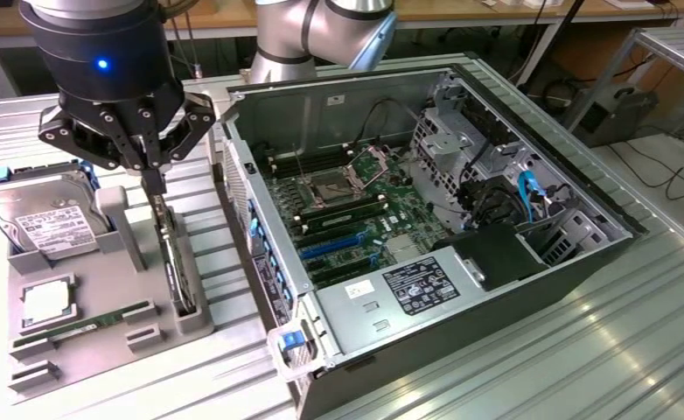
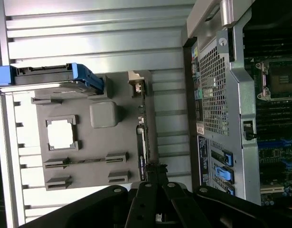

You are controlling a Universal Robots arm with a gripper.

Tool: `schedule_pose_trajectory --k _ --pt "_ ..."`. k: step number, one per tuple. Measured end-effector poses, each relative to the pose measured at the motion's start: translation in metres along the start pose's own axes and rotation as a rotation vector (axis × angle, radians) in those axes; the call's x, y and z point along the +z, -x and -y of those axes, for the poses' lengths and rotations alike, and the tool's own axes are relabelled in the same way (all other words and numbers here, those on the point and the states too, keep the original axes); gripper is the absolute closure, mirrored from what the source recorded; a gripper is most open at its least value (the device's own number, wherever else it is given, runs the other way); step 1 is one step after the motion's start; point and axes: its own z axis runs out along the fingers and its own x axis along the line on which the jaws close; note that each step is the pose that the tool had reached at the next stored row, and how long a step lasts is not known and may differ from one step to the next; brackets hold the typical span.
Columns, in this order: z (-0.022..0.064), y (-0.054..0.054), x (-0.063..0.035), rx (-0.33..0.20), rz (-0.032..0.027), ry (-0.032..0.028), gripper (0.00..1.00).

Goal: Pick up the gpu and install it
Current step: 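Pick up the gpu and move the gpu toward the slot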

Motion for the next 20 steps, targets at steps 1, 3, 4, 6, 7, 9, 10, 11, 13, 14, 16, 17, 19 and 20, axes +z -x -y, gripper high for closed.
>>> schedule_pose_trajectory --k 1,3,4,6,7,9,10,11,13,14,16,17,19,20 --pt "0.0 0.0 0.0 0.0 0.0 0.0 0.89" --pt "0.0 0.0 0.0 0.0 0.0 0.0 0.89" --pt "0.0 0.0 0.0 0.0 0.0 0.0 0.89" --pt "0.0 0.0 0.0 0.0 0.0 0.0 0.83" --pt "0.0 0.0 0.0 0.0 0.0 0.0 0.83" --pt "0.0 0.0 0.0 0.0 0.0 0.0 0.71" --pt "0.0 0.0 0.0 0.0 0.0001 0.0001 0.64" --pt "0.0 0.0 0.0001 0.0 0.0 -0.0001 0.64" --pt "0.0003 -0.001 0.0063 0.0 0.0 0.0 0.64" --pt "0.0004 -0.001 0.0091 0.0 0.0 0.0 0.64" --pt "0.0007 -0.002 0.0163 0.0 0.0001 0.0 0.64" --pt "0.0009 -0.002 0.0192 0.0 0.0 0.0 0.64" --pt "0.0011 -0.002 0.023 0.0 0.0 0.0 0.64" --pt "0.0012 -0.002 0.0252 0.0 0.0001 0.0 0.64"
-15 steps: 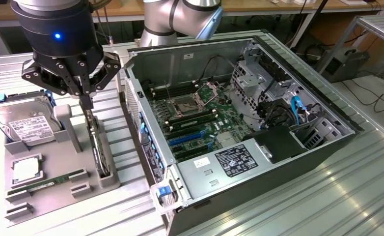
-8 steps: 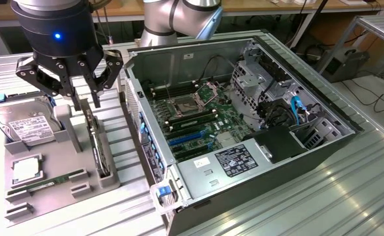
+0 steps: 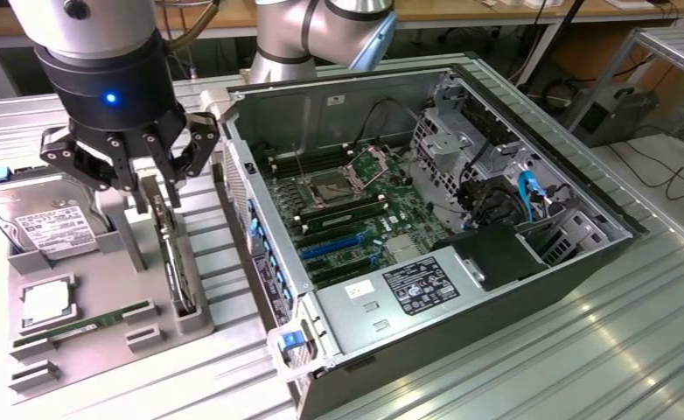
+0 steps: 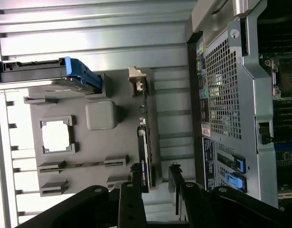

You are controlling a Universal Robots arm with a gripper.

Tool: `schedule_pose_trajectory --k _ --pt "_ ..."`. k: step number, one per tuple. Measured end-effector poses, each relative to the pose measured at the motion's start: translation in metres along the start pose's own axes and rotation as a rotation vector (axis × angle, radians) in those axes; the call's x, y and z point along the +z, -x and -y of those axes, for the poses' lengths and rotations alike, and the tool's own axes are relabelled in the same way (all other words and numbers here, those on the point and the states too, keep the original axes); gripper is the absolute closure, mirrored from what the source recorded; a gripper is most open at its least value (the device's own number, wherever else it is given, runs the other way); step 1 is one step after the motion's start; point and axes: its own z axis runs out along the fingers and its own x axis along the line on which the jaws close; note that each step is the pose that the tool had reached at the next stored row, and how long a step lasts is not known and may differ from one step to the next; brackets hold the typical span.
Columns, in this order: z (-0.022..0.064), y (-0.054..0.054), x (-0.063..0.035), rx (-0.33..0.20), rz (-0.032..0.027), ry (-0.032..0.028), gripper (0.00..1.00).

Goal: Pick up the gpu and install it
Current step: 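Pick up the gpu and move the gpu toward the slot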

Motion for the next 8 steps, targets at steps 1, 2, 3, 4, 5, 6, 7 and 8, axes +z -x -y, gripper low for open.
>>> schedule_pose_trajectory --k 1,2,3,4,5,6,7,8 --pt "0.0001 0.0 0.0016 0.0 0.0 0.0 0.64" --pt "0.0001 0.0 0.0033 0.0 -0.0001 0.0 0.64" --pt "0.0002 0.0 0.0053 0.0 -0.0001 0.0 0.64" --pt "0.0003 0.0 0.0077 0.0 -0.0001 0.0 0.64" --pt "0.0004 0.0 0.0095 0.0 0.0 0.0 0.64" --pt "0.0005 -0.001 0.0112 0.0 0.0 0.0 0.64" --pt "0.0006 -0.001 0.0132 0.0 0.0 0.0 0.64" --pt "0.0007 -0.001 0.0149 0.0 -0.0001 0.0 0.64"
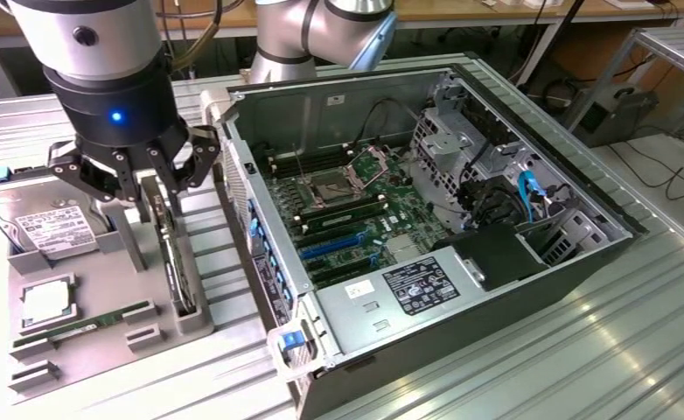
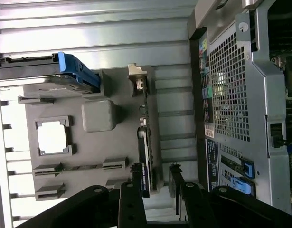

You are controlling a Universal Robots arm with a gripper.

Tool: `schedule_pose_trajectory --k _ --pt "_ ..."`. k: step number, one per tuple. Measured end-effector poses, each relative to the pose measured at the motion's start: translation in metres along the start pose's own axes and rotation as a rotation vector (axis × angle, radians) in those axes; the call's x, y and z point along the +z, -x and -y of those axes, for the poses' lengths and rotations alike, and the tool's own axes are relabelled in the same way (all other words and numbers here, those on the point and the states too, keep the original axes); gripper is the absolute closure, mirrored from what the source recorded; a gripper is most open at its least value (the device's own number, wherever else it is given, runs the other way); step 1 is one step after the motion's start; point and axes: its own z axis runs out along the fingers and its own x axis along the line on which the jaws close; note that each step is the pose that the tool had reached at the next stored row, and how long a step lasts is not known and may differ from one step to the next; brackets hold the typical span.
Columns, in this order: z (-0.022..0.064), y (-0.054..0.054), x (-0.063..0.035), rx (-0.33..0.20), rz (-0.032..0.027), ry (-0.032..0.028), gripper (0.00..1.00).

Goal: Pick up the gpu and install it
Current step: 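Pick up the gpu and move the gpu toward the slot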

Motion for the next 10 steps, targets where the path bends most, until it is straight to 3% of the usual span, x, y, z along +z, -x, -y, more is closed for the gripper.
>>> schedule_pose_trajectory --k 10 --pt "0.001 -0.002 0.0213 0.0 0.0011 0.0001 0.64"
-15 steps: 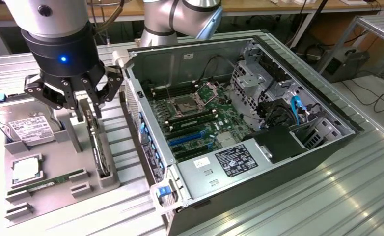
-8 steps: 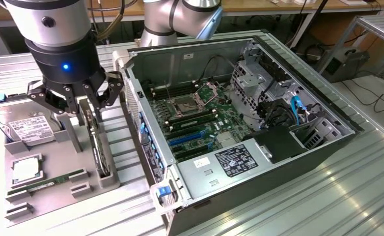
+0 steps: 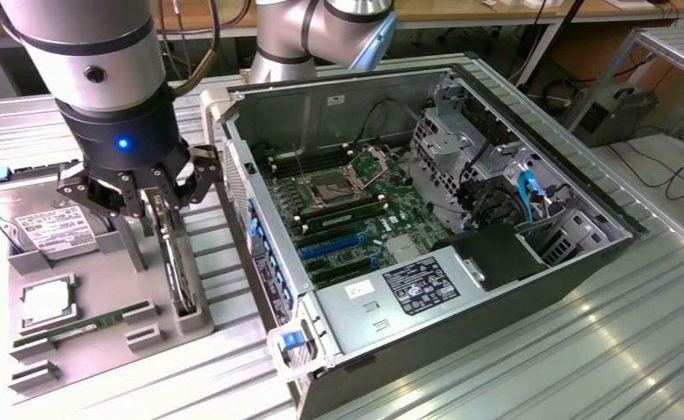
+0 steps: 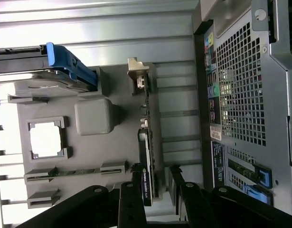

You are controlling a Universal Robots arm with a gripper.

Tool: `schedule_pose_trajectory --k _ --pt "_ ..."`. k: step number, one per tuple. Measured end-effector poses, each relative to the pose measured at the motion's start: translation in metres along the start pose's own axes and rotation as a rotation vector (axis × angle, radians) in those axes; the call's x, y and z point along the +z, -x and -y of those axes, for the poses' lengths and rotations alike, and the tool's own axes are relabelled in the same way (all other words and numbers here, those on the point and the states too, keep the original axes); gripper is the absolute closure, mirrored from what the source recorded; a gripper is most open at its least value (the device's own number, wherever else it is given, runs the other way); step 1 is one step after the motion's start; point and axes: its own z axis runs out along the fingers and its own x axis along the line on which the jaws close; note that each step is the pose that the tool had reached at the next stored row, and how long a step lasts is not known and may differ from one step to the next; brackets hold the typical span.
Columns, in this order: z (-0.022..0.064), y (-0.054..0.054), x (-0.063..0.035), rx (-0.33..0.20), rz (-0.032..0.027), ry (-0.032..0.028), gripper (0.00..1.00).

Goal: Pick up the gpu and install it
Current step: 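Pick up the gpu and move the gpu toward the slot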

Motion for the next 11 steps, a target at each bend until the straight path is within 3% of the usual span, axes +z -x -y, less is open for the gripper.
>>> schedule_pose_trajectory --k 11 --pt "0.0016 -0.008 0.0242 -0.001 0.003 0.0002 0.64"
